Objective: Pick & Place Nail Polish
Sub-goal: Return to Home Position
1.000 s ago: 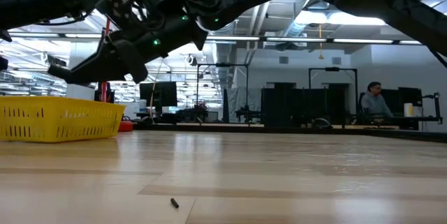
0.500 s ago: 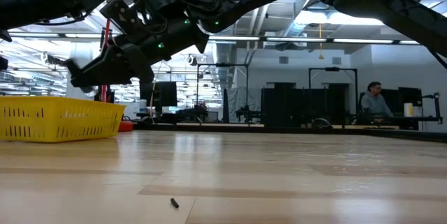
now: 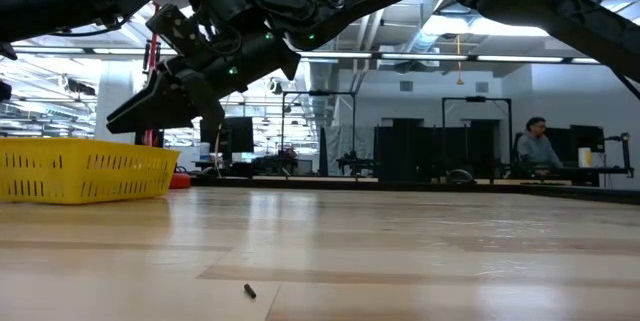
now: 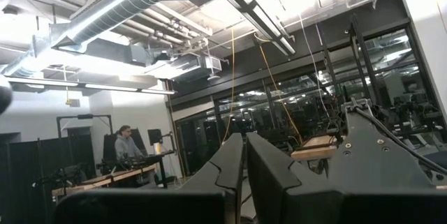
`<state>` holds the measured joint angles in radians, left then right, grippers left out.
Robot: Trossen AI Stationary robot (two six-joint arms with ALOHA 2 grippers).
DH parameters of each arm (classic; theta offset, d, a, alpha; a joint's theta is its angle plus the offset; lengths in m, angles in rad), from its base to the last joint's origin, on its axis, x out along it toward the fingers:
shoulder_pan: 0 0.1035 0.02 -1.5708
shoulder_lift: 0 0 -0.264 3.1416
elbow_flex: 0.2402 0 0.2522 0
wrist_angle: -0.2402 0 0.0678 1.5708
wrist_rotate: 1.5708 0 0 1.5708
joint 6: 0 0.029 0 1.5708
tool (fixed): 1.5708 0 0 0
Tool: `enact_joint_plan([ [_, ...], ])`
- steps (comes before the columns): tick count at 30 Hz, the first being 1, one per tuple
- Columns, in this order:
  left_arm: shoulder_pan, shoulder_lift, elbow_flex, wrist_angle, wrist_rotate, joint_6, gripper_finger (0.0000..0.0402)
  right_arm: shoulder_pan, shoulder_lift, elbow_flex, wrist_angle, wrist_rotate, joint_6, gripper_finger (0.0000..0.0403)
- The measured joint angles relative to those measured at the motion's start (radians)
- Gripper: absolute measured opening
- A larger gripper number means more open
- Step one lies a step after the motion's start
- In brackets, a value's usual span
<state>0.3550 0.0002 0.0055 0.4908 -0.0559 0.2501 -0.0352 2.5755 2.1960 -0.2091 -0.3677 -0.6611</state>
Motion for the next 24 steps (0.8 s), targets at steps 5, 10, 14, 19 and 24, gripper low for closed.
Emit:
enact_joint_plan([
  [5,0.000,0.000,0.000,0.000,0.000,0.000,0.0014,0.000,0.000,0.000,-0.001,0.002,0.046,0.0192],
  [10,0.000,0.000,0.000,0.000,0.000,0.000,0.0014,0.010,-0.072,-0.002,-0.127,0.002,0.078,0.0199],
  [14,0.000,0.000,0.000,0.001,0.000,0.000,0.0014,0.030,-0.233,0.001,-0.334,0.000,0.084,0.0188],
  [19,0.000,0.000,0.000,0.001,0.000,0.000,0.0014,0.035,-0.445,0.000,-0.656,0.006,0.095,0.0153],
  [24,0.000,0.000,0.000,0.001,0.000,0.000,0.0014,0.018,-0.664,-0.009,-0.872,0.018,0.186,0.0114],
])
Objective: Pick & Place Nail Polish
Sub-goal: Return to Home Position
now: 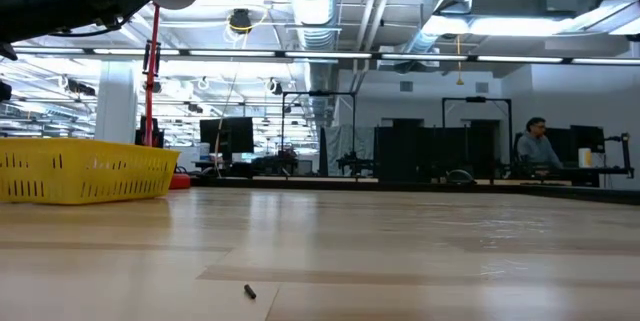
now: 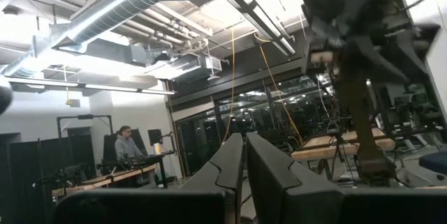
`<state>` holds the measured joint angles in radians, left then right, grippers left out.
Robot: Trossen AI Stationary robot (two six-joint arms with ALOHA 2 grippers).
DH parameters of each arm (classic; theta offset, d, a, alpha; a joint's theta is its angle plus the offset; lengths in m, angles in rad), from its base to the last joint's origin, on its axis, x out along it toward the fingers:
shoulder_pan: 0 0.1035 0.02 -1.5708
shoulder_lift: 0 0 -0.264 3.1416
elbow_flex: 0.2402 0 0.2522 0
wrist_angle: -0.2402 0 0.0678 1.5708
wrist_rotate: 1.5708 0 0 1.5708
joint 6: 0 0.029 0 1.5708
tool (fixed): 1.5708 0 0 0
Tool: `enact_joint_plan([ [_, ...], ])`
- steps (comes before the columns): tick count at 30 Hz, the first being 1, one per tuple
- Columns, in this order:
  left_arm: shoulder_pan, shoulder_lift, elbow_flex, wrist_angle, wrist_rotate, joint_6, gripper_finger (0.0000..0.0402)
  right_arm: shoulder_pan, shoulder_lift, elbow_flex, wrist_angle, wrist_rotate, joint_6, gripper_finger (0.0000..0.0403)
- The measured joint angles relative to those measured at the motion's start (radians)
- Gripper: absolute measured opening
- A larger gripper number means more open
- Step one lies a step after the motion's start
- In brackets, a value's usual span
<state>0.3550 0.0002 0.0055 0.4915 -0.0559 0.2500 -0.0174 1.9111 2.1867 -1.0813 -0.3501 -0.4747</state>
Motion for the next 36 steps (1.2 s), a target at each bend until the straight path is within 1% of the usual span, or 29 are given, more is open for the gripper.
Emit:
enact_joint_plan([
  [3,0.000,0.000,0.000,0.000,0.000,0.000,0.0014,0.009,-0.119,-0.064,-0.014,0.007,0.039,0.0096],
  [5,0.000,0.000,0.000,0.000,0.000,0.000,0.0014,0.020,-0.209,-0.139,-0.007,0.031,0.070,0.0087],
  [7,0.000,0.000,0.000,0.000,0.000,0.000,0.0014,0.036,-0.309,-0.238,0.030,0.078,0.106,0.0079],
  [9,0.000,0.000,0.000,0.002,0.000,0.000,0.0014,0.057,-0.416,-0.373,0.080,0.141,0.142,0.0072],
  [12,0.000,0.000,0.000,0.003,0.000,0.000,0.0014,0.091,-0.581,-0.619,0.230,0.222,0.196,0.0065],
  [17,0.000,0.000,0.000,0.004,0.000,0.000,0.0014,0.145,-0.848,-1.035,0.536,0.288,0.295,0.0063],
  [19,0.000,0.000,0.000,0.004,0.000,0.000,0.0014,0.166,-0.933,-1.179,0.642,0.312,0.326,0.0063],
  [22,-0.001,0.000,0.000,0.005,0.000,0.000,0.0014,0.194,-1.036,-1.342,0.774,0.360,0.367,0.0063],
  [26,-0.019,0.000,0.000,0.004,0.000,0.000,0.0014,0.232,-1.155,-1.510,0.887,0.418,0.399,0.0063],
  [30,-0.062,0.000,0.000,-0.033,0.000,0.000,0.0014,0.269,-1.248,-1.630,0.970,0.463,0.424,0.0063],
  [36,-0.136,0.000,0.000,-0.196,0.000,0.000,0.0014,0.313,-1.350,-1.762,1.065,0.537,0.457,0.0063],
])
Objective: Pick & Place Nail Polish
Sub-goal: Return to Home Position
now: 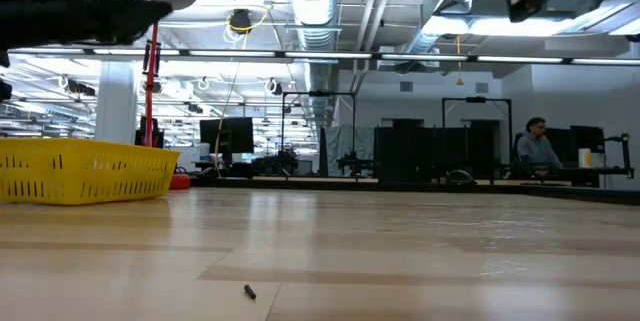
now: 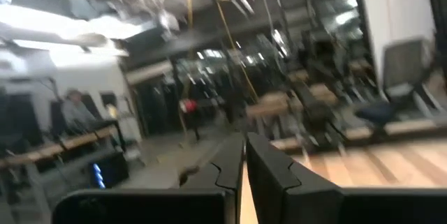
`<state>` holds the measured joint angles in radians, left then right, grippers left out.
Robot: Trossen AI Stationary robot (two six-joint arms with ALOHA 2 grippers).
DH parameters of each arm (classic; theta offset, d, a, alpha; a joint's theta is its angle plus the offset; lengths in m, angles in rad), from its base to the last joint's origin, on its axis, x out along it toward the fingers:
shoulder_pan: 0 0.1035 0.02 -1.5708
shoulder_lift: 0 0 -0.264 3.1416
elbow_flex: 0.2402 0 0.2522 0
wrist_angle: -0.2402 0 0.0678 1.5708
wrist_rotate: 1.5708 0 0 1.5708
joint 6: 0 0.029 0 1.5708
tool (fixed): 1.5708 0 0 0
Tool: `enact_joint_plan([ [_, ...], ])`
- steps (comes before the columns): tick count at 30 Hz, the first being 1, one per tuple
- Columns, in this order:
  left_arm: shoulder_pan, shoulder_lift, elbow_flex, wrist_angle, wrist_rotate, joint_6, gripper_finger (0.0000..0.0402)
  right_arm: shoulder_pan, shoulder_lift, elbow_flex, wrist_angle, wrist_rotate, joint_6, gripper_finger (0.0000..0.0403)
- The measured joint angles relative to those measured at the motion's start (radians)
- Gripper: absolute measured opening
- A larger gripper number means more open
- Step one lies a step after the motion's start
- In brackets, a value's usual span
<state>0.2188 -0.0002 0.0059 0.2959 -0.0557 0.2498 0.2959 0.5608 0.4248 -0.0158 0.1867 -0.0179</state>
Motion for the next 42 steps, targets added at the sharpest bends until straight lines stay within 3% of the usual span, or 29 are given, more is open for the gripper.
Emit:
enact_joint_plan([
  [10,-0.056,0.000,0.000,-0.263,0.000,0.000,0.0014,0.046,-0.074,-0.143,0.129,0.028,-0.004,0.0063],
  [19,-0.092,0.000,0.001,-0.272,0.003,0.000,0.0014,0.068,-0.079,-0.405,0.515,0.035,-0.042,0.0063],
  [28,-0.092,0.000,0.001,-0.273,0.002,0.000,0.0014,0.058,-0.102,-0.412,0.544,0.081,-0.122,0.0061],
  [30,-0.092,0.000,0.001,-0.274,0.002,0.000,0.0014,0.050,-0.166,-0.383,0.495,0.084,-0.168,0.0056],
  [35,-0.089,0.000,0.001,-0.275,0.002,0.000,0.0014,0.034,-0.431,-0.291,0.055,0.110,-0.154,0.0022],
  [37,-0.089,0.000,0.001,-0.275,0.002,0.000,0.0014,0.039,-0.560,-0.286,-0.047,0.086,-0.142,0.0007],
  [42,-0.089,0.000,0.001,-0.276,0.001,0.000,0.0014,0.057,-0.543,-0.310,-0.053,0.068,-0.136,0.0010],
])
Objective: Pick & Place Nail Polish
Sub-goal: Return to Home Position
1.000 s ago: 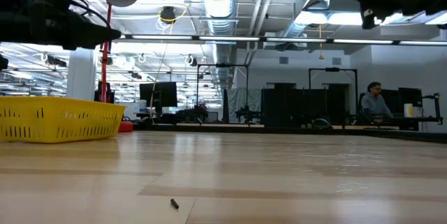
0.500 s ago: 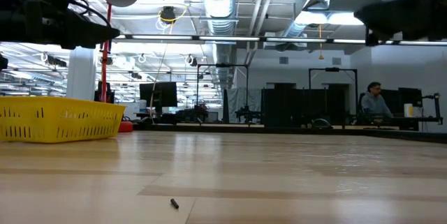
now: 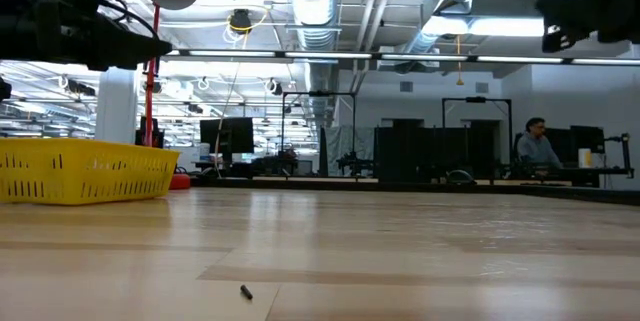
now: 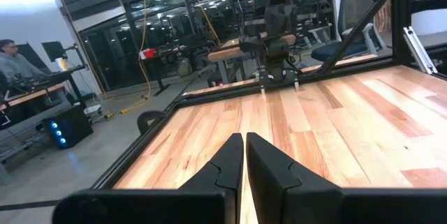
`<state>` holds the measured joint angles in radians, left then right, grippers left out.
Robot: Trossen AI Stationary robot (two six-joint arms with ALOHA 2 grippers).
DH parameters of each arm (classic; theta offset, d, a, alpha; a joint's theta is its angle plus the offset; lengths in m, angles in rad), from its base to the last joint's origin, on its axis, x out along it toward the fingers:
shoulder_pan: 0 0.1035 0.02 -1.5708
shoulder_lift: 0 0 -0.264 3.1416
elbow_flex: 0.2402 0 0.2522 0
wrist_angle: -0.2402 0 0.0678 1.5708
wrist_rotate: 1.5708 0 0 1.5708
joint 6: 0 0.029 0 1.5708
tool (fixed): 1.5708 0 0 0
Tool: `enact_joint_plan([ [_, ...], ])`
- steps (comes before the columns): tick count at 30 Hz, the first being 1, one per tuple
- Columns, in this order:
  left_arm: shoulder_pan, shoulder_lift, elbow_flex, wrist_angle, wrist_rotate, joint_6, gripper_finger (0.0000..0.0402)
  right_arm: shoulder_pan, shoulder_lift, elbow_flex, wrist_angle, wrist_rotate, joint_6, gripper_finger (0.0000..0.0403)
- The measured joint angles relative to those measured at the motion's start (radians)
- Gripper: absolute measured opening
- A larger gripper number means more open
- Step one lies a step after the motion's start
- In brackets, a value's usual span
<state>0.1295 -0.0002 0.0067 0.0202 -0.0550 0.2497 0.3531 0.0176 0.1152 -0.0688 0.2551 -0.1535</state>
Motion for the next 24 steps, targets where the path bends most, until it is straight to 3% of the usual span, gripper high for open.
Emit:
enact_joint_plan([
  [5,-0.010,0.000,0.000,-0.001,0.000,0.000,0.0014,-0.002,-0.013,-0.100,0.124,-0.095,-0.030,0.0002],
  [11,-0.013,0.000,0.000,-0.002,0.006,0.000,0.0014,-0.064,-0.016,-0.107,0.097,-0.158,-0.090,0.0001],
  [24,0.074,0.000,0.000,-0.002,0.007,0.000,0.0014,-0.409,-0.004,-0.108,0.084,-0.282,-0.143,0.0001],
])
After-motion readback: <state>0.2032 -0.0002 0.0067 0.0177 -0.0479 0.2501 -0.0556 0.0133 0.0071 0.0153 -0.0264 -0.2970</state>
